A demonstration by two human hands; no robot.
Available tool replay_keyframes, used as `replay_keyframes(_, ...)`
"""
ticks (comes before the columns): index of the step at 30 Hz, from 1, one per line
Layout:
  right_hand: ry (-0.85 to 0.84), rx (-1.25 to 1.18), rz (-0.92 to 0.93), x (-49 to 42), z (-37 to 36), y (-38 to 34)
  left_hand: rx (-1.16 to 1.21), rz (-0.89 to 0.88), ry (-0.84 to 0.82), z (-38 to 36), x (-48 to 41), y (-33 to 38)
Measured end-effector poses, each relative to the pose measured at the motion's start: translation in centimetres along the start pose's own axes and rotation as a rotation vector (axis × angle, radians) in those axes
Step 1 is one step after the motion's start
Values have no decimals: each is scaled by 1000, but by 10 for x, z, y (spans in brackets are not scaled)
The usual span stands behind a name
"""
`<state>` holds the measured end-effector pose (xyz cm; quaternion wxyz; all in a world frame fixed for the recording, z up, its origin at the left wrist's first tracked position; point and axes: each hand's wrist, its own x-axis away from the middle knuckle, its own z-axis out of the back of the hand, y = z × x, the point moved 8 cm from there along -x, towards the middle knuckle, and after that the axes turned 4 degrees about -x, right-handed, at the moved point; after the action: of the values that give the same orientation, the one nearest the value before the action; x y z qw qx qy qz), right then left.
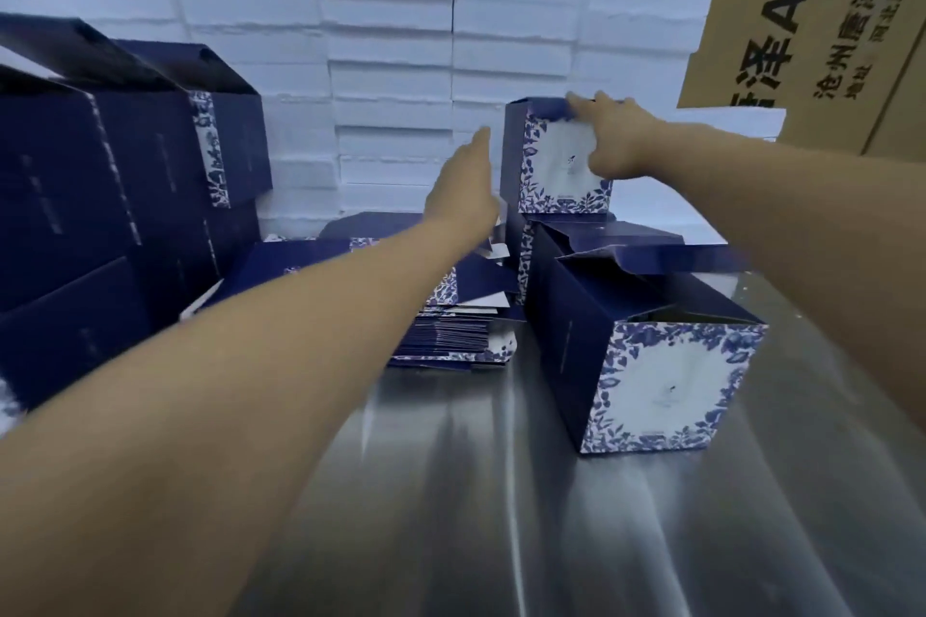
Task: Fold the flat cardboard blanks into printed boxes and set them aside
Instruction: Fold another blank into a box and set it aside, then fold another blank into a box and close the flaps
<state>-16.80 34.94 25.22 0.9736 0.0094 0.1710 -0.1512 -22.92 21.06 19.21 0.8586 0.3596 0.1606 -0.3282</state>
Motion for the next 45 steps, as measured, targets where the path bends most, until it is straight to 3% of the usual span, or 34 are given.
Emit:
replay_keyframes(3, 233, -223, 89, 43, 43, -38, -11, -33, 20, 18, 61, -14)
replay_keyframes(6, 452, -621, 140, 98, 68, -83, 54, 15, 92, 28, 119, -24)
replay_keyframes(8, 402, -904, 131, 142, 45, -120, 122, 112, 131, 35, 161, -26)
replay_keyframes(12, 197, -1106, -106, 216, -53, -164, 37, 260, 103, 43, 227, -37)
replay_keyframes(16, 240, -1310, -358, 258, -122, -161, 22, 351, 153, 43, 275, -67)
replay_keyframes(19, 221, -1287, -298, 257, -137, -170, 159, 414, 221, 48, 283, -77)
replay_keyframes(24, 275, -1172, -287, 237, -145, -160, 182, 451, 163, 44, 279, -78)
replay_keyframes(29, 434, -631, -85, 207, -128, -160, 211, 439, 153, 38, 273, -81)
replay_keyframes(31, 426, -430, 48, 190, -132, -164, 214, 416, 151, 34, 271, -82)
replay_keyframes(33, 367, -329, 67, 172, -141, -161, 205, 421, 135, 29, 268, -85)
replay_keyframes(39, 217, -308, 91, 137, -167, -156, 190, 465, 152, 23, 264, -91)
replay_keyframes(45, 300, -332, 190, 126, -159, -162, 195, 434, 168, 21, 261, -90)
